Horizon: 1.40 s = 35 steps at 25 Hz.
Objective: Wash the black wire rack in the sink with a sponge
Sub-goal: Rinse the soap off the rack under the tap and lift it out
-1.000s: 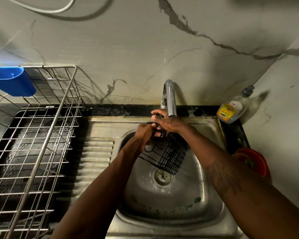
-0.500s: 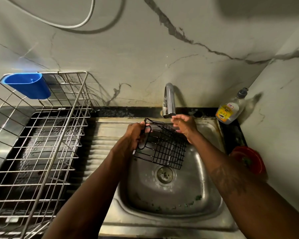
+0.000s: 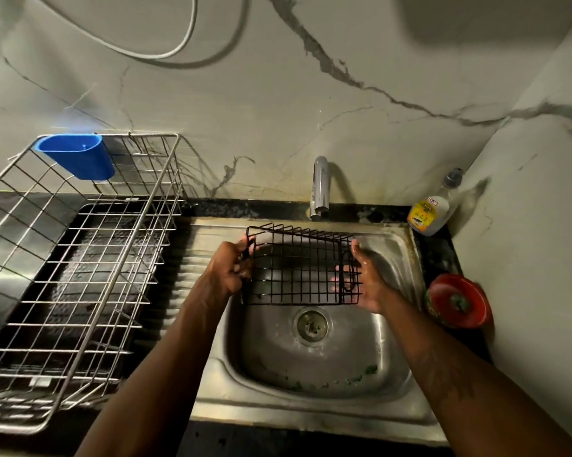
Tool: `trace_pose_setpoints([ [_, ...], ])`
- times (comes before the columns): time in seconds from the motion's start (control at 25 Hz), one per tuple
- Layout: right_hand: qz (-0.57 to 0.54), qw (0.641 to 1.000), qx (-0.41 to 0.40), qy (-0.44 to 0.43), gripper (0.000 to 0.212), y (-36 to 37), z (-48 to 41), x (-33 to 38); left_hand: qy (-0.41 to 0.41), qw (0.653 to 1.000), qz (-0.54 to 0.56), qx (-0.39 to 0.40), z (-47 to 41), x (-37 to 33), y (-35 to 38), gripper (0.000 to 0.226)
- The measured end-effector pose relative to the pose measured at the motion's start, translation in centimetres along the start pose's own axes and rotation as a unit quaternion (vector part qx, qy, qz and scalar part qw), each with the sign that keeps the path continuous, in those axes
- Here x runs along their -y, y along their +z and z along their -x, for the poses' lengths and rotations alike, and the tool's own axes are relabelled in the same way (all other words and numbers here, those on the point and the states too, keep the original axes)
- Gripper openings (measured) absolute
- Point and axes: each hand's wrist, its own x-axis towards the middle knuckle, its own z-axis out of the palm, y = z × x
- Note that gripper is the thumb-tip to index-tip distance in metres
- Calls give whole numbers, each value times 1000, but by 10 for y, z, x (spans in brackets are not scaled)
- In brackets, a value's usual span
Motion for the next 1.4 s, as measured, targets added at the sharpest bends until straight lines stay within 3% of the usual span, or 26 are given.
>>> trace_pose_setpoints([
  [0.08,-6,1000,-7,-13,105,4,0,-3,17,999,-33,-23,6,7,3,28],
  [0.16,22,996,-58,-61,96,8,5,-4,36,992,-94,-69,10,16,10,34],
  [0.28,82,986,-117,-88,82,9,19,1,40,975,-180,-127,6,32,16,58],
  [0.36,123,975,-152,-107,85,8,26,1,57,965,-222,-131,5,40,19,72],
  [0.44,152,955,-178,-183,93,7,37,-6,112,965,-206,-118,12,43,26,69],
  [0.56,138,912,-195,-335,78,5,49,-23,192,964,-169,-77,22,43,34,57],
  [0.6,148,911,-213,-320,81,4,47,-27,195,961,-181,-70,20,45,34,58],
  [0.64,174,921,-232,-258,87,4,43,-29,174,959,-212,-69,16,47,31,62],
  [0.72,226,943,-240,-50,97,6,42,-26,97,947,-300,-66,2,59,18,80],
  [0.8,261,938,-226,25,99,3,43,-27,17,937,-339,-78,-2,72,6,97],
  [0.92,291,928,-233,9,100,2,46,-23,7,941,-323,-105,-3,74,8,104],
  [1.0,287,924,-250,-34,107,2,47,-23,31,945,-310,-94,5,72,13,96],
  [1.08,265,918,-253,-149,104,2,52,-25,108,945,-302,-69,16,68,19,84],
  [1.16,240,896,-261,-266,86,3,66,-27,227,923,-306,-46,26,67,24,66],
  [1.24,251,881,-275,-291,77,4,66,-31,289,893,-341,-58,27,71,23,52],
  [1.28,261,892,-274,-246,80,2,59,-31,261,892,-361,-70,25,73,20,58],
  [1.36,243,931,-267,-50,89,3,50,-27,62,912,-392,-104,22,72,16,75],
  [1.4,250,933,-257,0,92,2,48,-27,-24,915,-386,-111,24,74,12,84],
])
